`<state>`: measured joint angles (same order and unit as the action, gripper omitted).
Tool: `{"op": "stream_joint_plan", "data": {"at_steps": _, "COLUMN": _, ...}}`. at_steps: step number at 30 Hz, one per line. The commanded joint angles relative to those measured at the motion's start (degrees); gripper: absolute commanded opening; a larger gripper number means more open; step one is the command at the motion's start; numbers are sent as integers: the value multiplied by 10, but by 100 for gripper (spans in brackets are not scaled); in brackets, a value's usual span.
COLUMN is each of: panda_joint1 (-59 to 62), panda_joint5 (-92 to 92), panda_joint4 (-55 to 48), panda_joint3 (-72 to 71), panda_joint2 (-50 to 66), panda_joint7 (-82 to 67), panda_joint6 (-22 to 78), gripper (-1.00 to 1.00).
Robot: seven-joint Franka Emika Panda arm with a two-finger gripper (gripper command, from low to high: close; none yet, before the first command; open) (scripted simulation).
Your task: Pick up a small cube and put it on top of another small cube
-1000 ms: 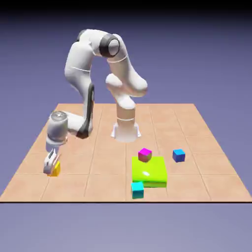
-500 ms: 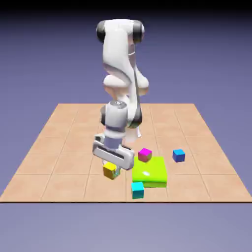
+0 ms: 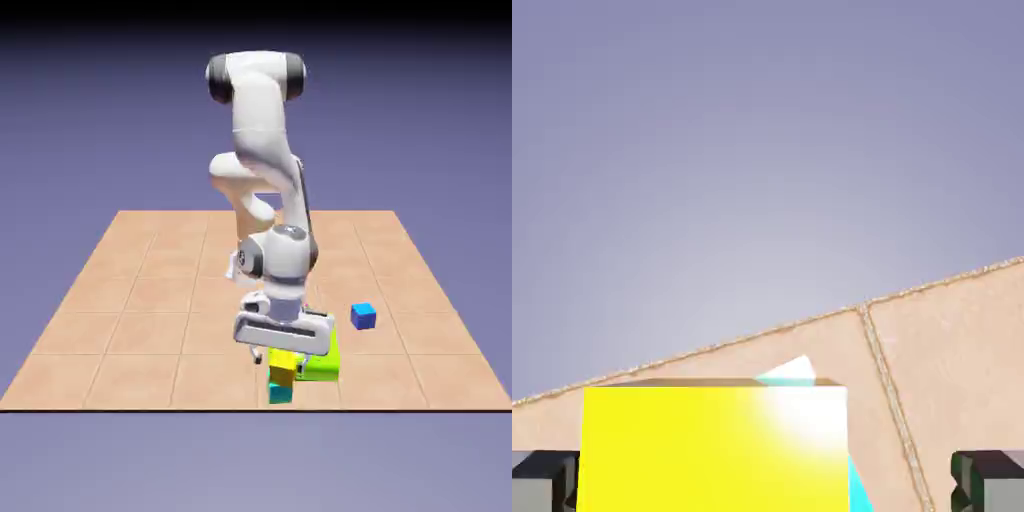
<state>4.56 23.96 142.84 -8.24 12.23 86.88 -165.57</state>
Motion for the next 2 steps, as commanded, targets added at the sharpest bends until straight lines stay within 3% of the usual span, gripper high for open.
{"op": "stream_joint_plan", "data": {"at_steps": 1, "panda_joint1": 8, "panda_joint5": -21, "panda_joint4": 7, "panda_joint3": -13, "panda_joint2": -21, "panda_joint7": -17, "panda_joint6": 14, "gripper": 100}}
{"op": "stream_joint_plan", "data": {"at_steps": 2, "panda_joint1": 16, "panda_joint5": -39, "panda_joint4": 14, "panda_joint3": -24, "panda_joint2": -40, "panda_joint7": -32, "panda_joint6": 26, "gripper": 100}}
